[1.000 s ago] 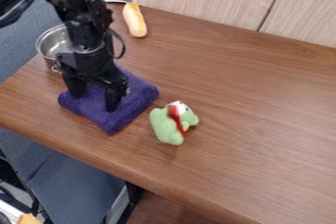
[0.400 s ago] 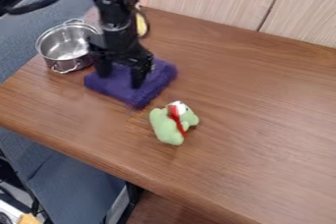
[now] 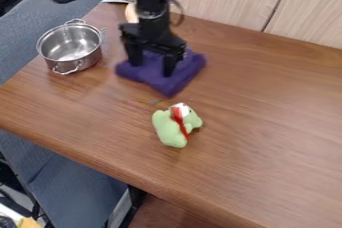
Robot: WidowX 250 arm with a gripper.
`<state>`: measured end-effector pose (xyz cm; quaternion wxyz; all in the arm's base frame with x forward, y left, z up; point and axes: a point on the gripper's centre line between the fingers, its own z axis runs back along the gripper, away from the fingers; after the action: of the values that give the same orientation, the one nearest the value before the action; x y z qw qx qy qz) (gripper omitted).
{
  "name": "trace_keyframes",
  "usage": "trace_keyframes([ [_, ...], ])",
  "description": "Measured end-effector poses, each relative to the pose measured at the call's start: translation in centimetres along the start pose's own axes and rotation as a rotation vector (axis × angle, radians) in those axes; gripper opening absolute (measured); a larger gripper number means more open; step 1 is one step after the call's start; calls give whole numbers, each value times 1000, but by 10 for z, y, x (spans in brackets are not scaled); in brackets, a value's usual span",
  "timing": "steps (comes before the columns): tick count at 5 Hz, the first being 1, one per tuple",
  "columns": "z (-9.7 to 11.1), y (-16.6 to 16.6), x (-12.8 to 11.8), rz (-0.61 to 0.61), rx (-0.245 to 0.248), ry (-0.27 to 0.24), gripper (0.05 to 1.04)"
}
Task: Put purple towel from lower to the top right side of the table
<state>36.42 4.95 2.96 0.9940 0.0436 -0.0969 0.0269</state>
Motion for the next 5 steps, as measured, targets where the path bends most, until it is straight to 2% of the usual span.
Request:
trace_keyframes([
  [1,-3,-23,23,-62,0,-4,1001],
  [2,-5,-48,31,-97,-25,9,1001],
  [3,-4,-74,32,-153,-51,11,1001],
  [4,0,-100,29,-206,-96,40,1000],
  [5,2,-113,27,-234,-123,61,999],
])
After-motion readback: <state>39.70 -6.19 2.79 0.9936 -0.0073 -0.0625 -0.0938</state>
